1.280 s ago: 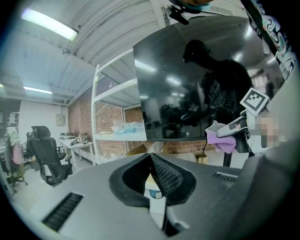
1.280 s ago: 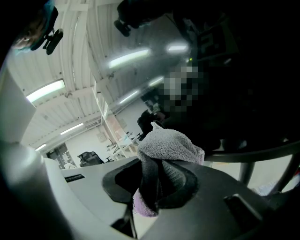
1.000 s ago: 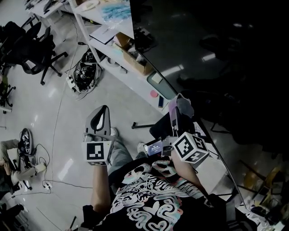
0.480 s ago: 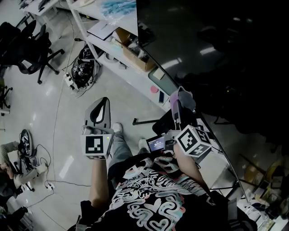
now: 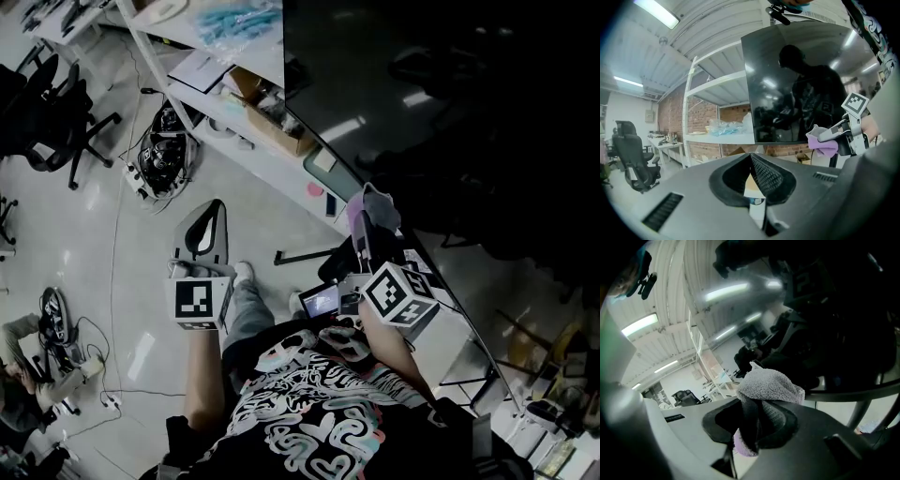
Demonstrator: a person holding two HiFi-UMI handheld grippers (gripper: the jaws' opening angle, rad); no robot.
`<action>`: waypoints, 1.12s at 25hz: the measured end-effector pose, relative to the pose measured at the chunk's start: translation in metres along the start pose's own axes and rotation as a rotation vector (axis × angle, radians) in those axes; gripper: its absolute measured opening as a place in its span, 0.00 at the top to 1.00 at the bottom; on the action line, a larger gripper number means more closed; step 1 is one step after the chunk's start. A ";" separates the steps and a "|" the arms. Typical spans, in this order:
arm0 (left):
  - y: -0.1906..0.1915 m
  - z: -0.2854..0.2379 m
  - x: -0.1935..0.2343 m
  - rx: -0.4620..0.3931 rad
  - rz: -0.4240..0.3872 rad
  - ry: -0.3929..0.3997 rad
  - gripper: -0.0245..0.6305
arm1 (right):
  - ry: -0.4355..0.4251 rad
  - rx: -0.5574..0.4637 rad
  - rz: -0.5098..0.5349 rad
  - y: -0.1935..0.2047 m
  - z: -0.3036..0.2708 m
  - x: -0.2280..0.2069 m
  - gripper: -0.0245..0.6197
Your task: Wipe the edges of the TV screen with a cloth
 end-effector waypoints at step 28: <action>0.015 -0.041 0.078 -0.002 0.012 0.032 0.94 | 0.046 -0.008 -0.009 0.006 -0.062 0.043 0.80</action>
Point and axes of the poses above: the fingertips, and each gripper's own axes: z backward along the fingers, x to its left, y out of its underside, the point moved 4 cm from there along z, backward along the fingers, and after that the axes turned 12 degrees about -z, right-handed, at the moved point
